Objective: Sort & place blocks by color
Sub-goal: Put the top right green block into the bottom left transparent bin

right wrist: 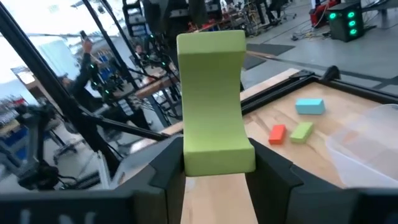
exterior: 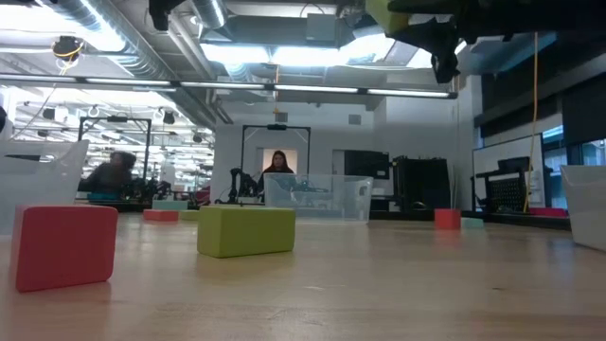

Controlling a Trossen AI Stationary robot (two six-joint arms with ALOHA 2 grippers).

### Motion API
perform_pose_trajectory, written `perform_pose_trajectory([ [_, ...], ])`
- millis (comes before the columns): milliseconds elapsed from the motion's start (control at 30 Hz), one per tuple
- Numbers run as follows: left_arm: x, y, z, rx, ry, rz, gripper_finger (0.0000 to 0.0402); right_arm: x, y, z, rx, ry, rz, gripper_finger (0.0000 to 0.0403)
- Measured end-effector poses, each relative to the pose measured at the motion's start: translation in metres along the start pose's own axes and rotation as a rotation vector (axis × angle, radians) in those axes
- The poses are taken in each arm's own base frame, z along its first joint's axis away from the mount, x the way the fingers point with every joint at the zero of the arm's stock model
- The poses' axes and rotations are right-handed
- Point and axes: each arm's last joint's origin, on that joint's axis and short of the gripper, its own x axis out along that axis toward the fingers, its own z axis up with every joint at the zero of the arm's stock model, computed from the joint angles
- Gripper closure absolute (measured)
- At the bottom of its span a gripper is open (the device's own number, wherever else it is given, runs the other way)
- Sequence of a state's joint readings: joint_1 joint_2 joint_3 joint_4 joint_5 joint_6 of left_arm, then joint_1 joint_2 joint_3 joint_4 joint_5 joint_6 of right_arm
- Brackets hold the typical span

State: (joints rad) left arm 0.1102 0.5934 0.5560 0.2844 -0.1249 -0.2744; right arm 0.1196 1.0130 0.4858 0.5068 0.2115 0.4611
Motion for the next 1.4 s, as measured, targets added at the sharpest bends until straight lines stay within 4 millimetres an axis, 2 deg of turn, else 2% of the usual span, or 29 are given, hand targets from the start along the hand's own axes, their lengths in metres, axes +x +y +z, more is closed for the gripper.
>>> perform_pose_trajectory([
  [133,0.0,-0.001,-0.001,-0.055,0.012,-0.03,0.021,0.0,0.0,0.0,0.004,0.002,0.003,0.027],
  [433,0.001,-0.001,-0.002,-0.063,0.021,-0.036,0.021,0.0,0.001,0.001,0.006,-0.005,0.006,0.027],
  [767,0.022,-0.002,-0.025,-0.057,0.14,-0.029,0.021,0.006,-0.001,-0.005,0.002,0.012,-0.002,0.027],
  [900,0.027,-0.005,-0.027,-0.065,0.133,-0.073,0.021,0.009,-0.002,-0.008,0.004,0.025,-0.009,0.027],
  [1067,0.031,-0.009,-0.026,-0.07,0.089,-0.093,0.021,0.021,0.005,-0.001,-0.02,0.025,0.007,0.027],
  [1400,0.046,-0.009,-0.037,-0.071,0.084,-0.097,0.021,0.049,0.019,0.015,-0.081,0.013,0.045,0.027],
])
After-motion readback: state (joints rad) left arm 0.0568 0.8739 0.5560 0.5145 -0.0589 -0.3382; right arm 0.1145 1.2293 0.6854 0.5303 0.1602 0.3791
